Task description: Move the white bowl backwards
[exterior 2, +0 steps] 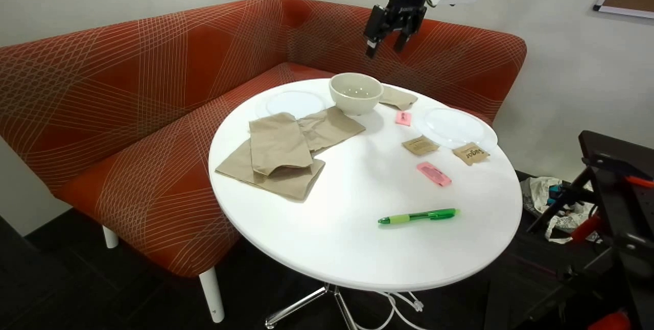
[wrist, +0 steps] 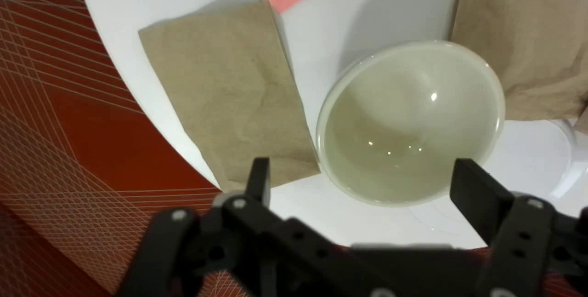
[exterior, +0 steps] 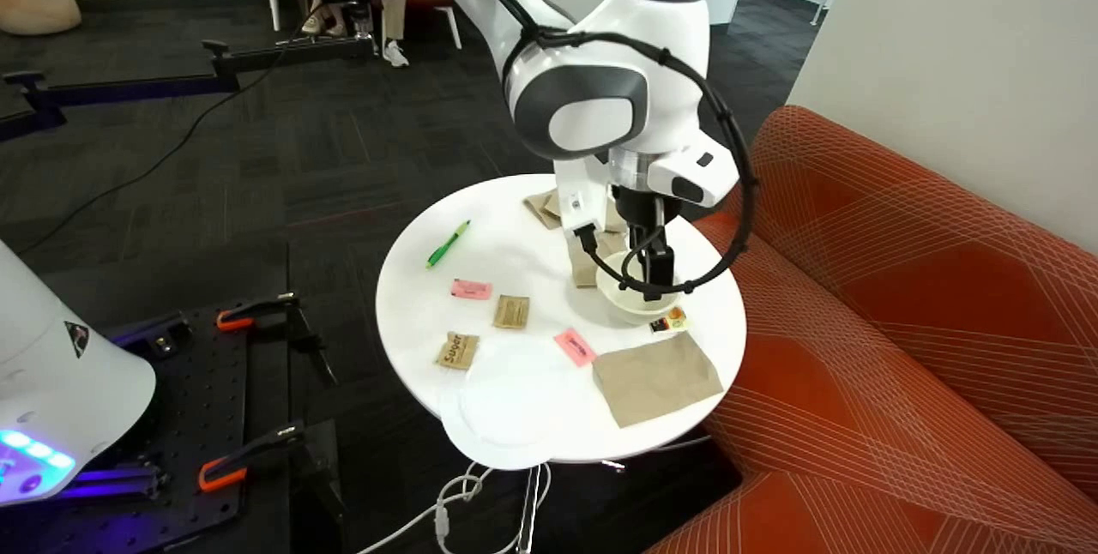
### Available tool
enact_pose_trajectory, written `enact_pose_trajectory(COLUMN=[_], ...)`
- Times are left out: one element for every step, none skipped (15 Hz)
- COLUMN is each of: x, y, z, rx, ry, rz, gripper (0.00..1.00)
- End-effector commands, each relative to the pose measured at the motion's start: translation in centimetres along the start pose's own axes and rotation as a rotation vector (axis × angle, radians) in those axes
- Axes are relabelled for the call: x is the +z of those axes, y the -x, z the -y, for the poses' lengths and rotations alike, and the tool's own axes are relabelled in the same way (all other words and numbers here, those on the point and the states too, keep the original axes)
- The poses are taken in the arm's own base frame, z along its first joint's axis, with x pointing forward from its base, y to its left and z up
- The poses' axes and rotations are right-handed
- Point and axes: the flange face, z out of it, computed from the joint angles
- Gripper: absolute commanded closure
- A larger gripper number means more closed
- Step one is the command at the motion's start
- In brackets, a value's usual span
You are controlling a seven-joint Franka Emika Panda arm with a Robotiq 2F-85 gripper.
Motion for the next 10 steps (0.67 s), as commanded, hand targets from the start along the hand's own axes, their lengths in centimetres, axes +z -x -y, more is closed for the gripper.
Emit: enact_pose_trajectory(x=[-3.7,-4.3,-4.7,-5.1,-5.5,-5.6,-4.3,-4.5,-4.5,-4.3], y=[2.6,3.0,3.5,4.0,4.6,5.2,3.4,3.7,3.7,3.7], z=[0.1,0.2,0.3,0.4,0.5,0.7,0.8,0.9,0.9,0.9], rx=[-0.035,-0.046,-0.053,-0.062,-0.073,-0.088,-0.057,-0.062,-0.062,-0.062], ry=[0.005,0.005,0.005,-0.001,-0.007,-0.024,-0.007,-0.010,-0.010,-0.009], rz=[0.051,0.060,0.065,0.070,0.073,0.073,0.060,0.061,0.061,0.063], gripper=[0.00,0.00,0.00,0.00,0.00,0.00,0.00,0.00,0.00,0.00])
